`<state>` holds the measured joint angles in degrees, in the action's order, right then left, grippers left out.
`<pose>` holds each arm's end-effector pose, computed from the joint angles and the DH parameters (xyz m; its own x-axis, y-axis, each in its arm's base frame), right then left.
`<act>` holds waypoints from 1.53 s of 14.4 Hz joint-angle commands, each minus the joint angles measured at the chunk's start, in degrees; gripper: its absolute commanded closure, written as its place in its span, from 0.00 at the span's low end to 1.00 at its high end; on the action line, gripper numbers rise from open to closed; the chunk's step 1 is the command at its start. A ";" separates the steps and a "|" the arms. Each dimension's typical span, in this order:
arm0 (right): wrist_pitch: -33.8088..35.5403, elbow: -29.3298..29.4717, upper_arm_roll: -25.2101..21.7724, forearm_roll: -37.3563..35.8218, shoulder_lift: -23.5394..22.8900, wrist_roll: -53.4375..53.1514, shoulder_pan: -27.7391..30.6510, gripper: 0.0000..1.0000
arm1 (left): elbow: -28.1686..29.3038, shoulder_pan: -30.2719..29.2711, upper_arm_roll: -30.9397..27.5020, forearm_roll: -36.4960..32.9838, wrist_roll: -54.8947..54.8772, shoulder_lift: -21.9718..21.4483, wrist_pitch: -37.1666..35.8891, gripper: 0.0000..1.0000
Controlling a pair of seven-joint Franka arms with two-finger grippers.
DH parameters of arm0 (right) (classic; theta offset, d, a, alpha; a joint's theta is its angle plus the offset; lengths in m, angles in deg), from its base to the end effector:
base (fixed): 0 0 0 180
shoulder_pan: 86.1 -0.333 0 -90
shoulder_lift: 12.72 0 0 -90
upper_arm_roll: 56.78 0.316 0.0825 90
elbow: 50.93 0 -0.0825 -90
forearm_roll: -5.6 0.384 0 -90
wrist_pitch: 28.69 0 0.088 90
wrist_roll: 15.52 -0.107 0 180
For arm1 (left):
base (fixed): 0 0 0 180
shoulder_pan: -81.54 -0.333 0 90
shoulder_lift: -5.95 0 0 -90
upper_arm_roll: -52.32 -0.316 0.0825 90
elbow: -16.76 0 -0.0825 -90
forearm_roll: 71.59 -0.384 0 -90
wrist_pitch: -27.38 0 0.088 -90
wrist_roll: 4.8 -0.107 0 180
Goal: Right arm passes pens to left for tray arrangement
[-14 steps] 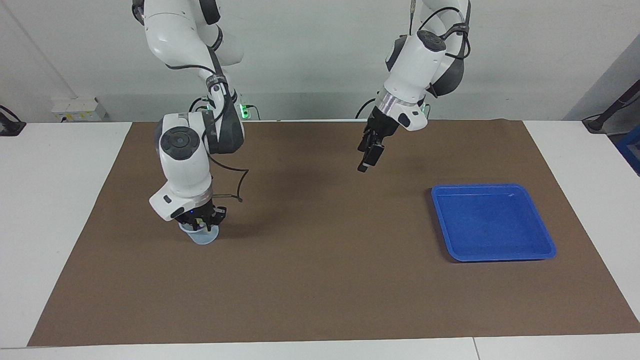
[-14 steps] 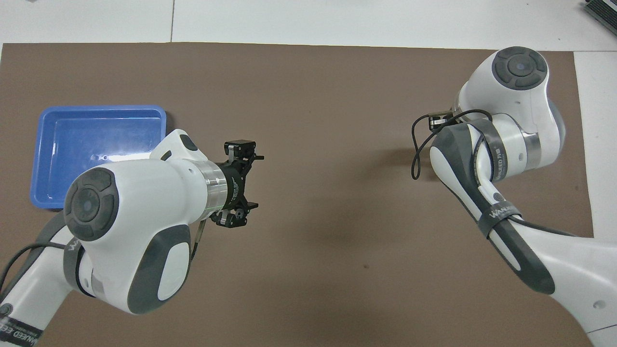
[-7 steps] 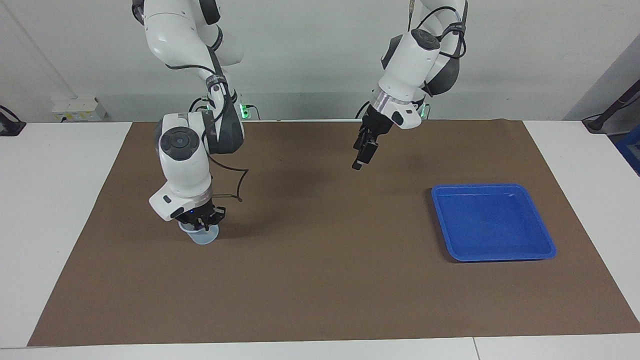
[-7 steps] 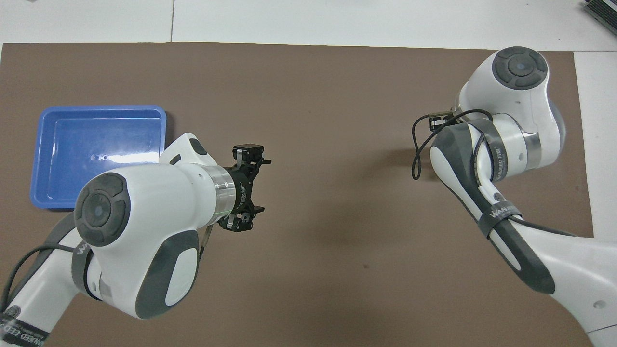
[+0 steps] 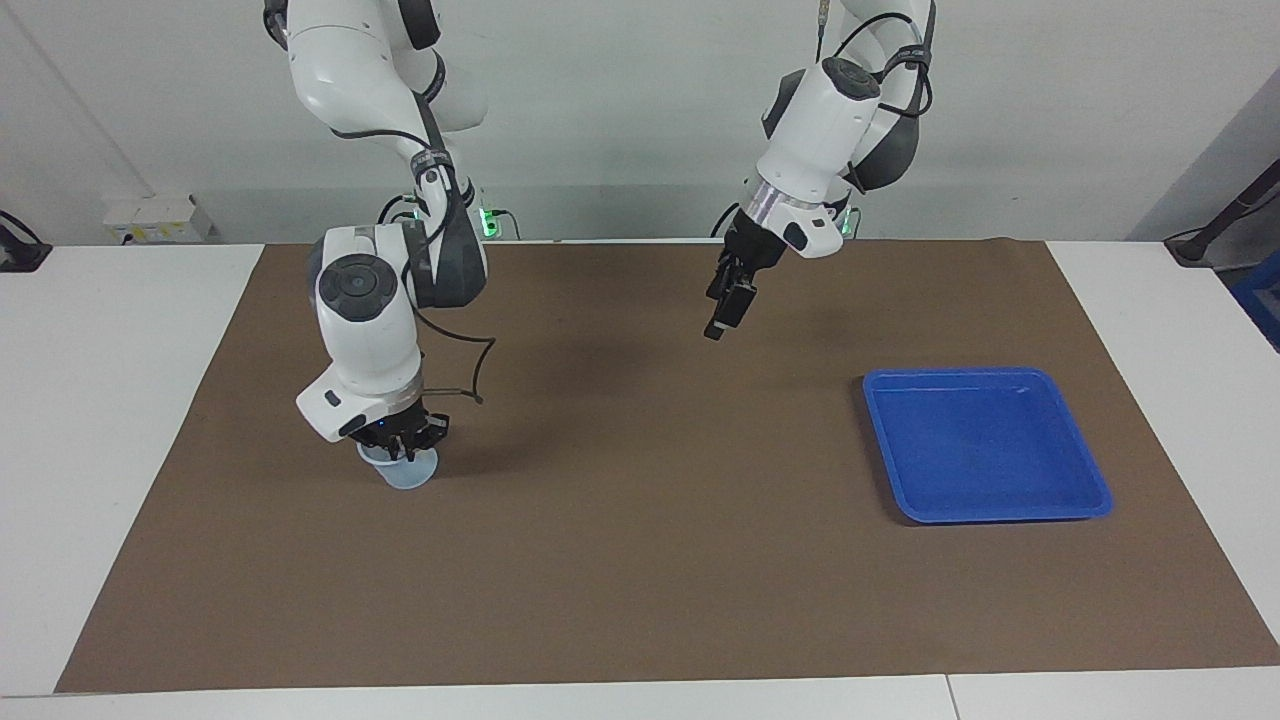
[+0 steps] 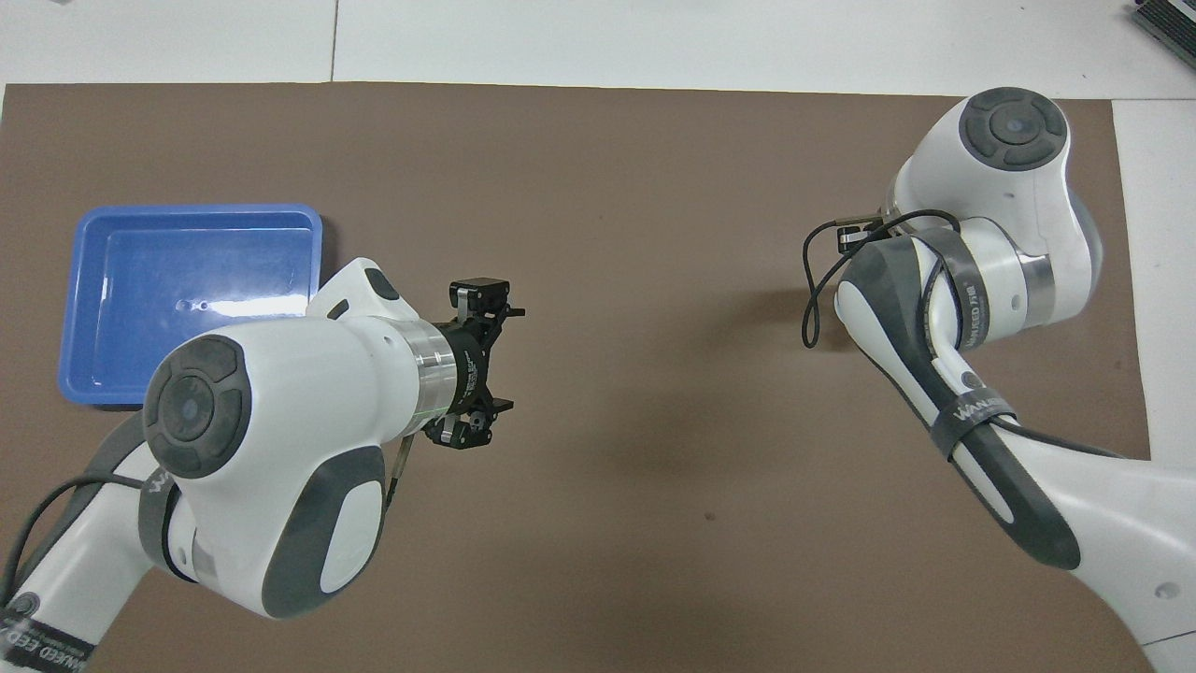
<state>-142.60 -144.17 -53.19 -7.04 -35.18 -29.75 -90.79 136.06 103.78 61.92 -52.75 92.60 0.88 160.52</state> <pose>0.6596 0.0776 0.3931 0.9999 -0.0149 0.0066 -0.0159 -0.9840 0.1777 0.4689 -0.3004 0.5001 0.2682 0.9102 -0.3157 0.9481 -0.1912 0.2542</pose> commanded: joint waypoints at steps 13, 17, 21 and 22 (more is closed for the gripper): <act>0.99 -2.90 0.72 2.27 7.96 3.68 1.18 0.82 | 0.31 1.93 -0.73 1.20 4.81 0.14 4.06 0.00; -7.54 -9.49 0.63 2.27 7.70 3.51 1.09 0.62 | 0.40 1.93 -0.73 1.20 4.81 0.06 4.06 0.00; -8.17 -9.94 0.72 2.27 7.43 3.50 1.09 0.61 | 0.49 1.93 -0.73 1.20 4.73 0.06 4.06 0.00; -8.26 -9.94 0.63 2.27 7.26 3.50 1.18 0.61 | 0.49 1.93 -0.73 1.20 4.73 0.06 4.06 0.00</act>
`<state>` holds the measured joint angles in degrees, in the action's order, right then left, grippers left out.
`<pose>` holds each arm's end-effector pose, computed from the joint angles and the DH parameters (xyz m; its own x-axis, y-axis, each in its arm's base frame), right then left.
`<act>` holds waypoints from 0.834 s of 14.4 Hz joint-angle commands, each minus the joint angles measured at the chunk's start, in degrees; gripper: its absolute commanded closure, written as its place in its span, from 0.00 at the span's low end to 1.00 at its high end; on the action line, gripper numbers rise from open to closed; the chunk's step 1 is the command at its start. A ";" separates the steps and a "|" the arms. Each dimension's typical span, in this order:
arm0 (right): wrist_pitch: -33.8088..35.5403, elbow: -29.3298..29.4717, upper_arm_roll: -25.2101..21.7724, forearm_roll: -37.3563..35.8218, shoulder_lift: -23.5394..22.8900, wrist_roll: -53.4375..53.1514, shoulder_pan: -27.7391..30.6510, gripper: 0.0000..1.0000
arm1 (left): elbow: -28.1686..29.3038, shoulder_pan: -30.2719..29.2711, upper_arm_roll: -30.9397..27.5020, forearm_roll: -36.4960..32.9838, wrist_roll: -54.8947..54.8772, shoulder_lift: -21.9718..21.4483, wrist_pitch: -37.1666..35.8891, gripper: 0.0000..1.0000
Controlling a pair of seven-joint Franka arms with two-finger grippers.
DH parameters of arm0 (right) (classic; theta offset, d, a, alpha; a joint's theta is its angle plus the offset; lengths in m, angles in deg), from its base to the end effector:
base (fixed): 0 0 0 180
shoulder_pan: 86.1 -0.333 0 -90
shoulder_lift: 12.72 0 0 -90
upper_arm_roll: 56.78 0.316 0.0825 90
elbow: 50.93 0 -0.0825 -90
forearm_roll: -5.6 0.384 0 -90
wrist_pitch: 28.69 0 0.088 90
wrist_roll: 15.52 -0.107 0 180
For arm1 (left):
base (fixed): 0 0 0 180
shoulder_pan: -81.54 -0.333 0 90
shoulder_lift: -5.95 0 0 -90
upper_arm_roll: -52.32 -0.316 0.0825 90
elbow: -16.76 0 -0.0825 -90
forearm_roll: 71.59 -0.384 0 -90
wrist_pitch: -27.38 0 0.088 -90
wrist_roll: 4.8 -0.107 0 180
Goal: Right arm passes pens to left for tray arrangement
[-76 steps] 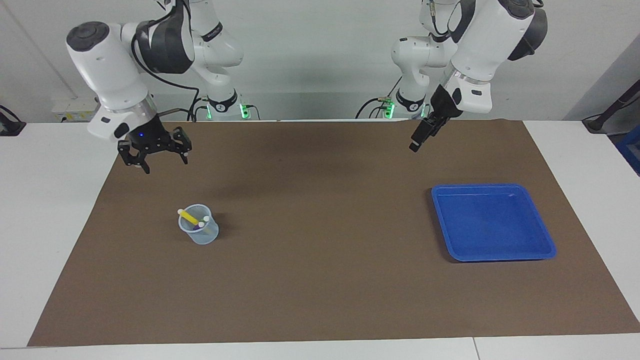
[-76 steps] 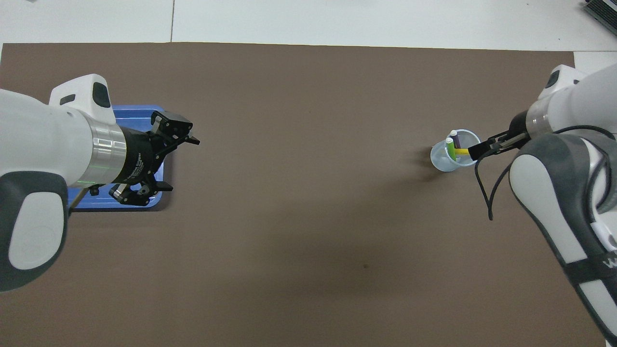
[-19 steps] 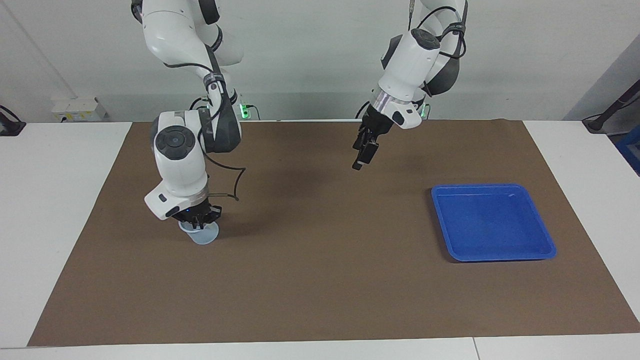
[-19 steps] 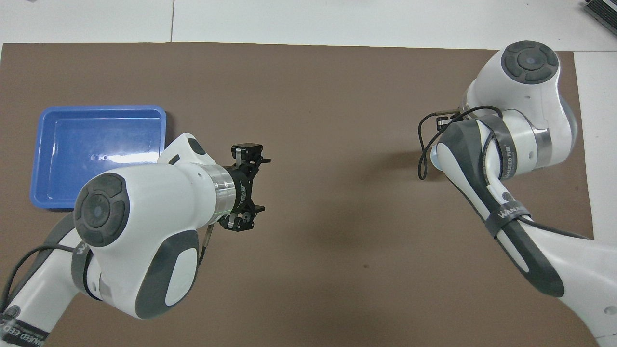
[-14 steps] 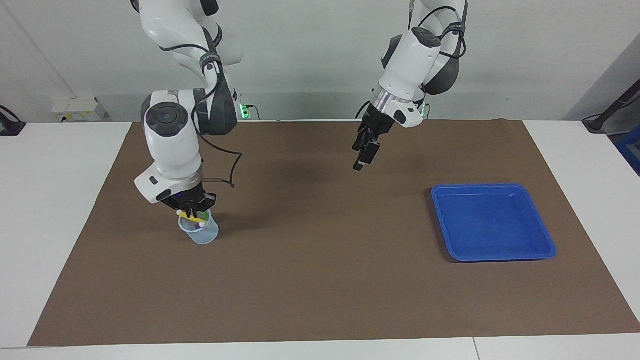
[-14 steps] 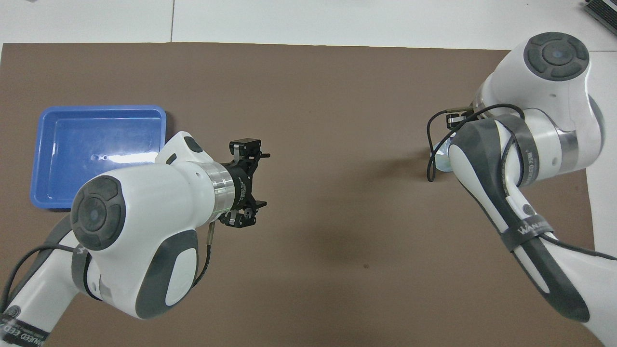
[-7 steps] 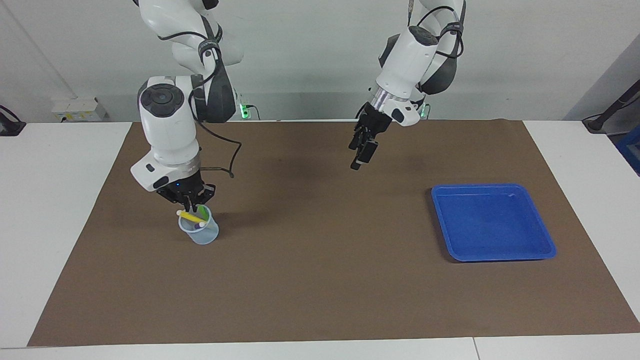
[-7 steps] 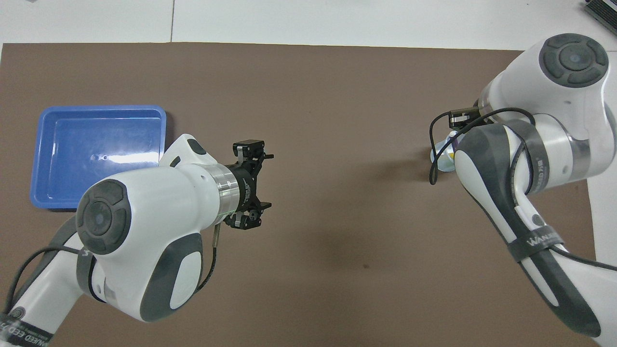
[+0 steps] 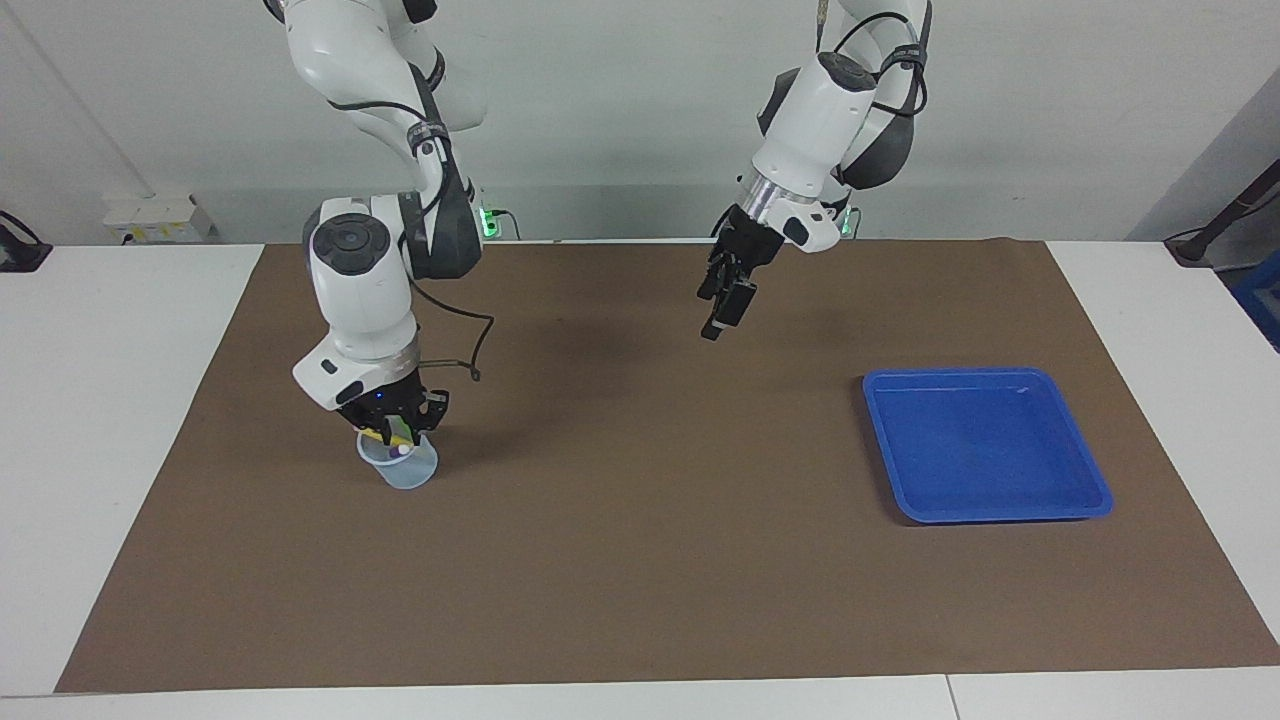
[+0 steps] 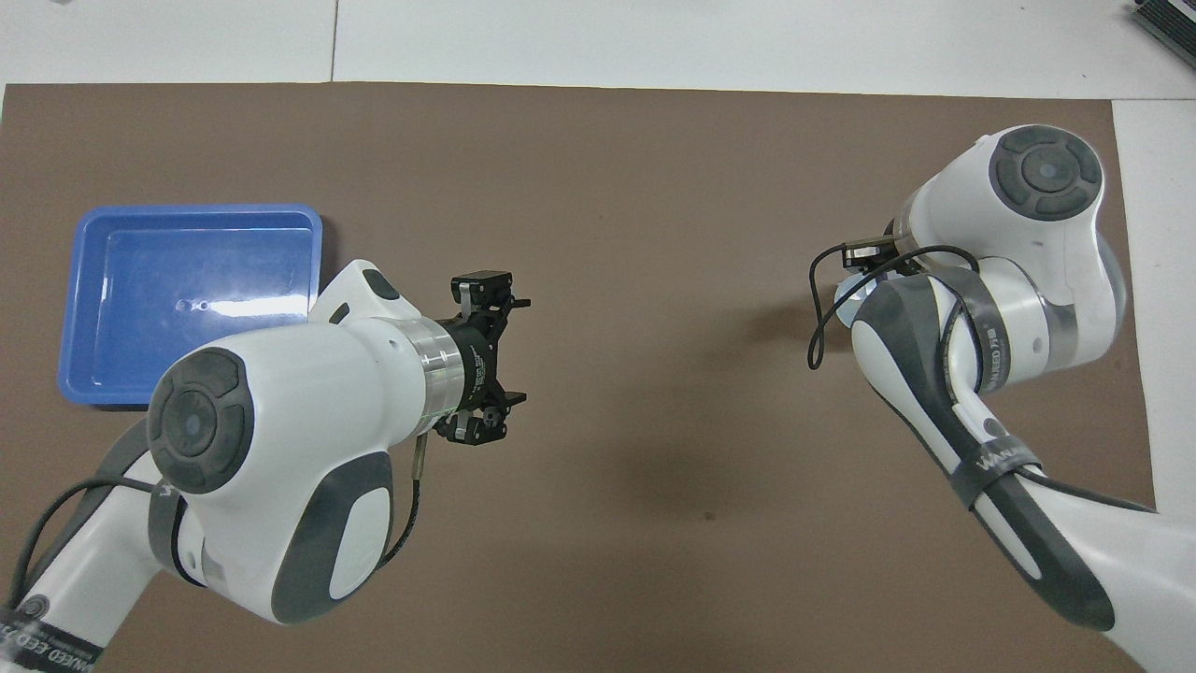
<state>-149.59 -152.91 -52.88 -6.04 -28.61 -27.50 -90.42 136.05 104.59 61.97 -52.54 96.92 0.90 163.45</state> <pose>0.6330 0.0789 0.4066 0.9963 0.0368 0.0783 0.0250 -0.9888 0.1471 0.4684 -0.3075 0.5058 0.2097 0.9144 -0.3463 0.9549 -0.1154 0.2736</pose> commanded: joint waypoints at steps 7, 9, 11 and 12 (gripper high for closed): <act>-3.73 -2.96 0.32 1.27 0.51 1.34 0.80 0.61 | 0.59 1.03 -0.77 0.99 0.41 0.03 1.38 0.00; -3.73 -2.96 0.32 1.27 0.51 1.52 1.33 0.63 | 0.59 1.03 -0.77 0.99 0.41 0.03 1.38 0.00; -4.34 -2.96 0.32 1.27 0.16 2.31 1.77 0.63 | 0.68 1.03 -0.86 0.99 0.41 0.03 1.38 0.00; -4.60 -2.96 0.32 1.27 0.07 2.40 1.86 0.63 | 0.68 1.03 -0.86 0.99 0.41 0.03 1.38 0.00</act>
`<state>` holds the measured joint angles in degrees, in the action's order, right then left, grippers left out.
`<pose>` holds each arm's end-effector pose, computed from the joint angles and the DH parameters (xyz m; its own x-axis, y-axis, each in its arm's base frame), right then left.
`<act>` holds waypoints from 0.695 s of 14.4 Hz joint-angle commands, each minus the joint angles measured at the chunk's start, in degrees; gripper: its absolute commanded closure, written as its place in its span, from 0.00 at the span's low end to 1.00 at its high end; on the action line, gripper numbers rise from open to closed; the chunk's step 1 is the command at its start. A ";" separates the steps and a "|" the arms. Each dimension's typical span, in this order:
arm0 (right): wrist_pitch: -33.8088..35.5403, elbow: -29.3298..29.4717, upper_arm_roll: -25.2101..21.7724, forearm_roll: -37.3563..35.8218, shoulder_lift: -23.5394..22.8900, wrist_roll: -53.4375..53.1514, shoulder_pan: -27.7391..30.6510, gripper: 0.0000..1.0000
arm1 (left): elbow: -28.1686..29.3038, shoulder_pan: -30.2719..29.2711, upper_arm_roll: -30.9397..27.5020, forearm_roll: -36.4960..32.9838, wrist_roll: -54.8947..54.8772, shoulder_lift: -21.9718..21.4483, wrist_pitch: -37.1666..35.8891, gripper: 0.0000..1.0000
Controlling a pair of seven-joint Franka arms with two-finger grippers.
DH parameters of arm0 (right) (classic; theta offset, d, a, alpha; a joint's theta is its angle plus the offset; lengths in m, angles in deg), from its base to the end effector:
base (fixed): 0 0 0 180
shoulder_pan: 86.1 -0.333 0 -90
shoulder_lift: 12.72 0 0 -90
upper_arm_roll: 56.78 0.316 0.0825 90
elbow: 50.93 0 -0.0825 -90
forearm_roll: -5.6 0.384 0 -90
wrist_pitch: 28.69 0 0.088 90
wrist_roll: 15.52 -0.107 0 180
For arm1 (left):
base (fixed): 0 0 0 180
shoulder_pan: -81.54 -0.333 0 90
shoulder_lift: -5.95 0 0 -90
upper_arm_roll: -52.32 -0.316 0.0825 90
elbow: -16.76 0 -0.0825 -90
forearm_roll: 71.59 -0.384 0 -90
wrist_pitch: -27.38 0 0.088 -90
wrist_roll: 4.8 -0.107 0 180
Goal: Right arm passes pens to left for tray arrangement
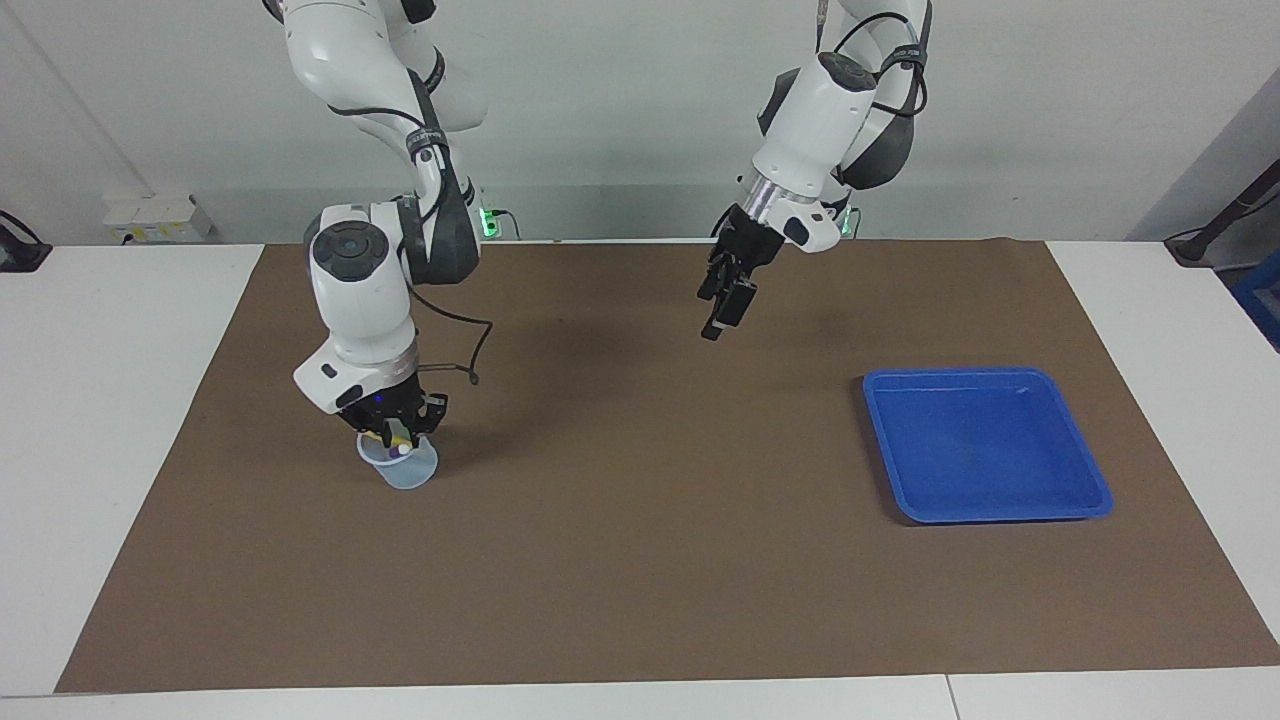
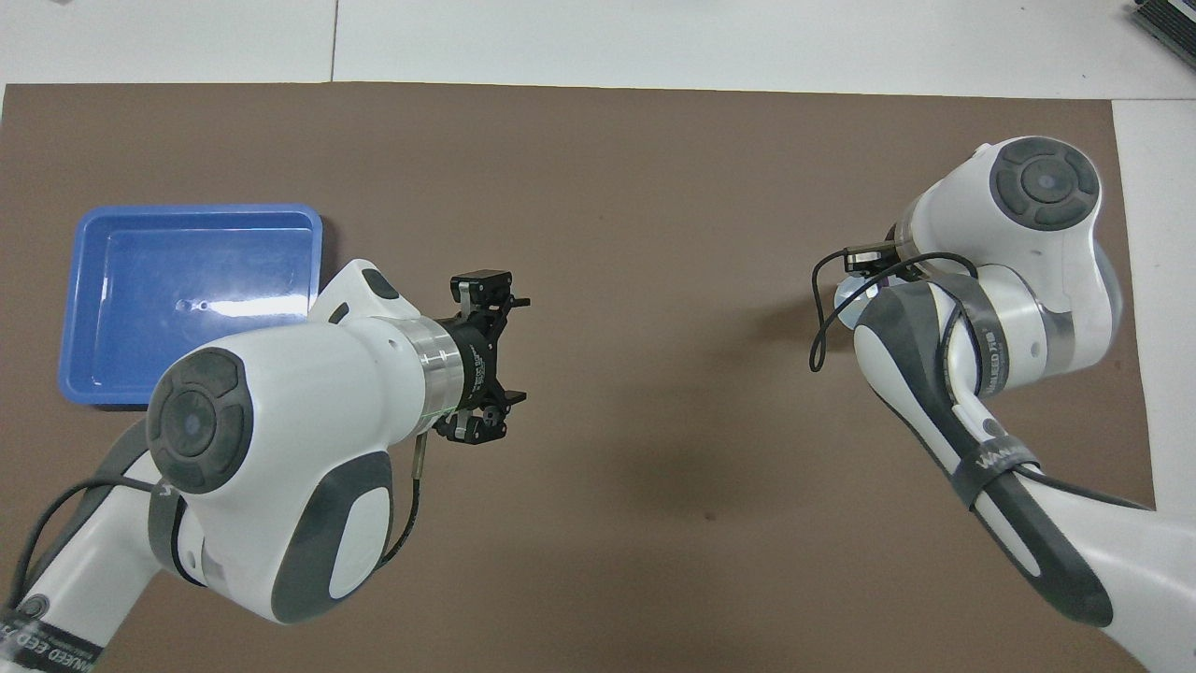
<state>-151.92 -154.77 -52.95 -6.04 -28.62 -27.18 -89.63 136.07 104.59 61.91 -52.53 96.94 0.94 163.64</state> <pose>0.6312 0.0703 0.3950 0.9959 0.0341 0.0844 0.0217 -0.9895 0.1432 0.4691 -0.3070 0.5056 0.2082 0.9145 -0.3470 0.9547 -0.1129 0.2753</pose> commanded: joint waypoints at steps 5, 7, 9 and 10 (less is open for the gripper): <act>-2.28 -1.01 0.39 1.27 -0.18 1.82 0.89 0.64 | 0.66 1.03 -0.81 0.98 0.39 0.00 1.20 0.00; -2.54 -1.01 0.39 1.27 -0.36 1.82 0.98 0.64 | 0.66 1.03 -0.81 0.98 0.39 0.00 1.20 0.00; -2.72 -0.92 0.39 1.27 -0.97 1.73 0.98 0.64 | 0.75 1.03 -0.81 0.98 0.39 0.00 1.20 0.00; -2.63 -0.66 0.39 1.27 -0.97 1.81 0.98 0.64 | 0.75 1.12 -0.81 0.98 0.30 0.00 1.20 0.00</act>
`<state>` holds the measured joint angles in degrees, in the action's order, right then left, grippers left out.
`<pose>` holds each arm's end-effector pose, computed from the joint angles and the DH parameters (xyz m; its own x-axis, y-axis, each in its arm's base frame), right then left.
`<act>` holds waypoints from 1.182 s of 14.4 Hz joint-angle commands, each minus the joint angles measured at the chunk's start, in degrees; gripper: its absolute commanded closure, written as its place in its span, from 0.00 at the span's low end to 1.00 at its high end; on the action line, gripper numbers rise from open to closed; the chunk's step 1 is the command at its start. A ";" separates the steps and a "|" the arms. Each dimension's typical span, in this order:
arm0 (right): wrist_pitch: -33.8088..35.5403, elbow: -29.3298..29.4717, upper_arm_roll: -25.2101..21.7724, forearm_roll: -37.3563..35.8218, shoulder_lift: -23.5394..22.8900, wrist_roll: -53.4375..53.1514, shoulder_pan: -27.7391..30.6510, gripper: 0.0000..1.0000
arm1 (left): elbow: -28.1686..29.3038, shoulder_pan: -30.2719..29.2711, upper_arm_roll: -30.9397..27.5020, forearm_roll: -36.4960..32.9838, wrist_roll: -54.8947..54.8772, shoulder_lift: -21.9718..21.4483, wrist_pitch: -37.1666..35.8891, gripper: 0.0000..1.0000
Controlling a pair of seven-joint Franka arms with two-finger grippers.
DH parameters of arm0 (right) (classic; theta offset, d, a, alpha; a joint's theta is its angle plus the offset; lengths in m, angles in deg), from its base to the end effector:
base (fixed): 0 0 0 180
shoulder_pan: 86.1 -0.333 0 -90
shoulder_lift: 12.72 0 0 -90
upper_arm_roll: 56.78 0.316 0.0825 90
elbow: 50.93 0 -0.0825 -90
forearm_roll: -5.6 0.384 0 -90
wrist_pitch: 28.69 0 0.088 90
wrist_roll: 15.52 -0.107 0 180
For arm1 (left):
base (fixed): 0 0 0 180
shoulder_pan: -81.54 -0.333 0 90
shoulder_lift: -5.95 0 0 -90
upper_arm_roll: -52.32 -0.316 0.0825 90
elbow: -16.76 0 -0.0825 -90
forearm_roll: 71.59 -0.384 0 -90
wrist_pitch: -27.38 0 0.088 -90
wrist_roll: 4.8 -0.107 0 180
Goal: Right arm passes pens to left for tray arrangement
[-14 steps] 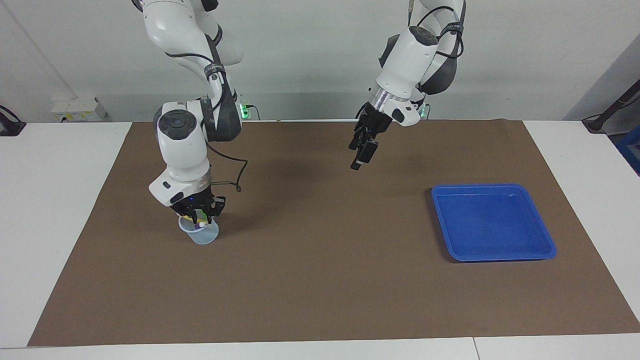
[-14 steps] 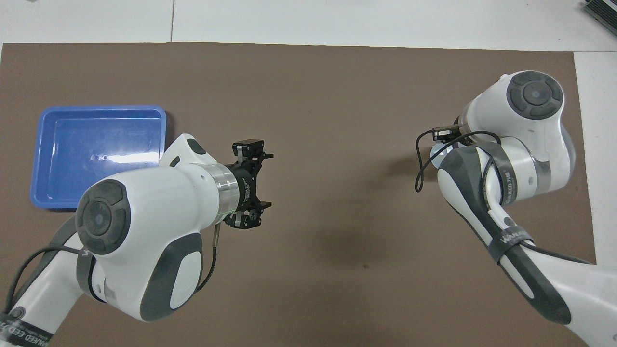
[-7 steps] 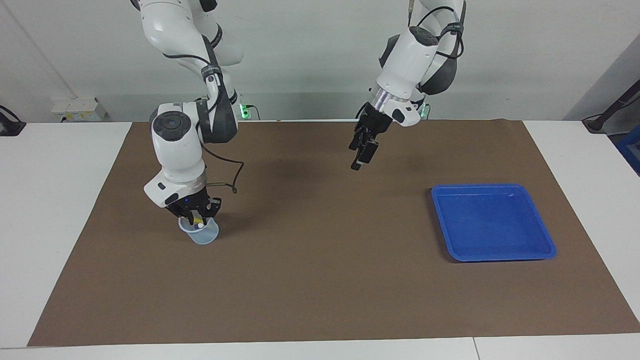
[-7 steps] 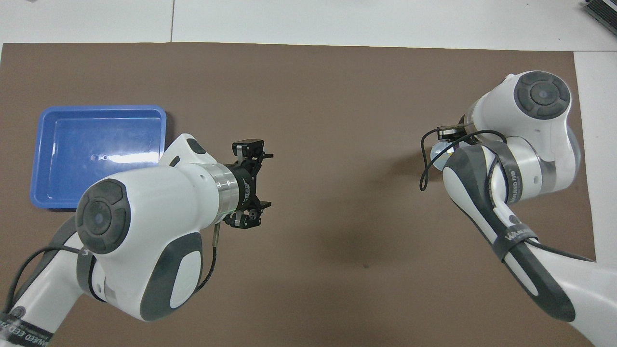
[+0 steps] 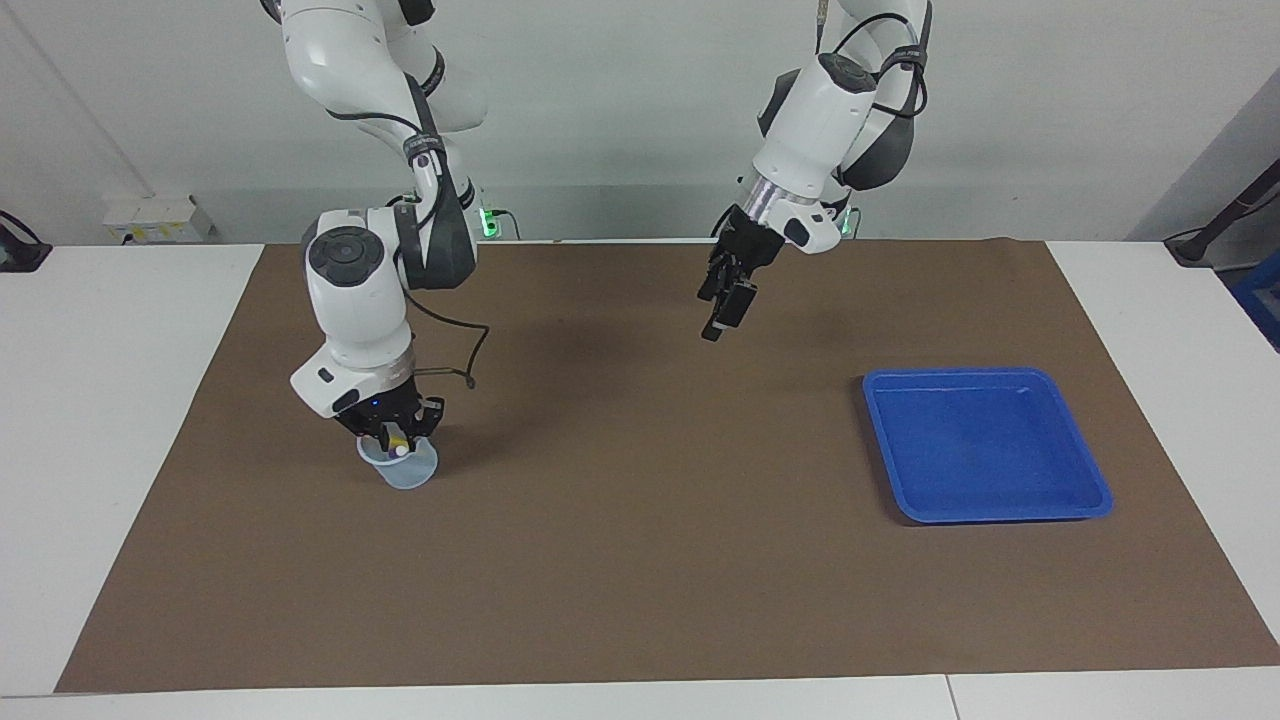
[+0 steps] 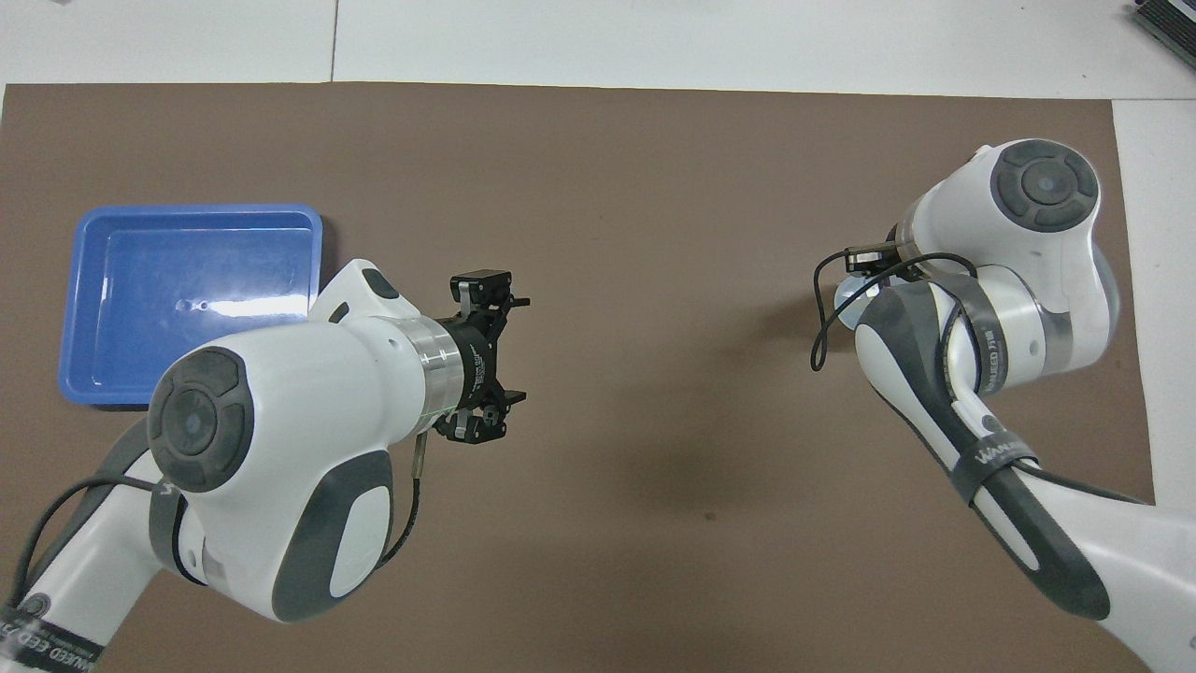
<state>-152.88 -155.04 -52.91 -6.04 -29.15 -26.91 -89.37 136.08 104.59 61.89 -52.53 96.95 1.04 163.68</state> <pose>0.6325 0.0685 0.3884 0.9956 0.0374 0.0860 0.0250 -0.9897 0.1409 0.4695 -0.3070 0.5046 0.2071 0.9148 -0.3468 0.9551 -0.1123 0.2741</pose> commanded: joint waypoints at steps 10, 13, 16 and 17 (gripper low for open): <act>-1.67 -0.04 0.35 1.09 -0.53 1.81 0.64 0.73 | 0.82 1.12 -0.79 0.98 0.20 -0.10 1.16 0.00; -1.67 0.23 0.35 0.74 -0.53 1.82 0.73 0.75 | 0.82 1.12 -0.79 0.98 0.02 -0.19 1.07 0.00; -1.76 0.57 0.35 1.09 -0.62 1.73 0.73 0.58 | 0.91 1.12 -0.79 0.98 -0.15 -0.19 0.98 0.00; -1.85 0.66 0.35 1.09 -0.62 1.55 0.82 0.54 | 0.91 1.12 -0.79 0.98 -0.15 -0.19 0.98 0.00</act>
<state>-153.35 -154.92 -52.92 -6.04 -29.21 -26.85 -89.38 136.09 104.59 61.89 -52.53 96.95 1.23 163.71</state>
